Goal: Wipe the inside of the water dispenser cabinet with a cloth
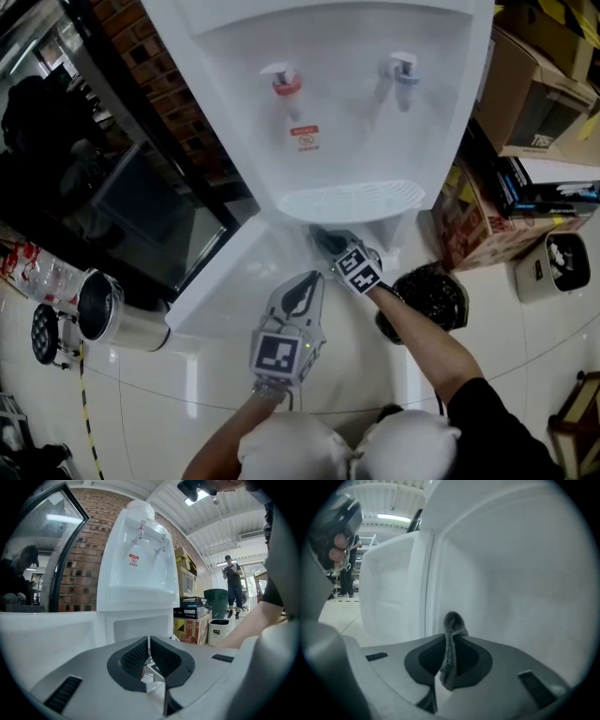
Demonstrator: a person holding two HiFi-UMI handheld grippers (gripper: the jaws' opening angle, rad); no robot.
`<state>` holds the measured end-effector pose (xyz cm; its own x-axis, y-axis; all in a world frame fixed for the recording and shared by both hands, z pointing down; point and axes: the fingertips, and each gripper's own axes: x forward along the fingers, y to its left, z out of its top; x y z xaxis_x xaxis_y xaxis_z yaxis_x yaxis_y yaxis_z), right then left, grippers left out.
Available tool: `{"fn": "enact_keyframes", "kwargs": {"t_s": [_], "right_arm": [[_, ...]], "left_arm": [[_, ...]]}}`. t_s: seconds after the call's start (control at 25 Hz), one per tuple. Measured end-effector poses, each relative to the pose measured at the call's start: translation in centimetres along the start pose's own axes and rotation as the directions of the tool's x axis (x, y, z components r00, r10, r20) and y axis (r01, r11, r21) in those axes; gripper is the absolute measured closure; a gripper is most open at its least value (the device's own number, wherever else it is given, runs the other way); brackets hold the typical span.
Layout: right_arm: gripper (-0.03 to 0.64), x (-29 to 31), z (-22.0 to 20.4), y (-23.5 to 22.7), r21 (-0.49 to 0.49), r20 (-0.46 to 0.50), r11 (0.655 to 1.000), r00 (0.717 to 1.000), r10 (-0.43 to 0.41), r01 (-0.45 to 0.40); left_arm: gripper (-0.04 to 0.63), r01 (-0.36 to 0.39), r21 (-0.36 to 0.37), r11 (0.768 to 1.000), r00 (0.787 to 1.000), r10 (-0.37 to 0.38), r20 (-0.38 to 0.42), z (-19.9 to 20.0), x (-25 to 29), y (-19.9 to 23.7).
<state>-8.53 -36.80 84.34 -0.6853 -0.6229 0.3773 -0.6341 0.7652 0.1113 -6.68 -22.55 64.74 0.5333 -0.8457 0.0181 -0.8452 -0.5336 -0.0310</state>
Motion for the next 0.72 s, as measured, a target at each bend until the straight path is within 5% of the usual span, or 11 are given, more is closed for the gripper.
{"fn": "enact_keyframes", "kwargs": {"t_s": [0.2,0.36,0.56,0.72], "right_arm": [[0.594,-0.2,-2.4,0.2,0.01,-0.055,1.0,0.998,-0.011,0.011],[0.594,-3.4,0.6,-2.5,0.09,0.041,0.984,0.986,-0.16,0.156],[0.594,-9.3,3.8,-6.4,0.201,0.089,0.874,0.881,-0.465,0.442],[0.595,-13.1,5.6,-8.1,0.209,0.094,0.778,0.78,-0.619,0.592]], "left_arm": [[0.575,0.007,-0.004,1.0,1.0,-0.007,0.005,0.2,0.0,-0.3],[0.575,0.012,-0.013,1.0,1.0,-0.012,0.015,0.5,0.1,-0.5],[0.575,0.033,-0.009,0.999,0.999,-0.033,0.025,0.9,0.4,-1.3],[0.575,0.052,-0.007,0.999,0.998,-0.052,0.038,1.4,0.5,-2.1]]}}
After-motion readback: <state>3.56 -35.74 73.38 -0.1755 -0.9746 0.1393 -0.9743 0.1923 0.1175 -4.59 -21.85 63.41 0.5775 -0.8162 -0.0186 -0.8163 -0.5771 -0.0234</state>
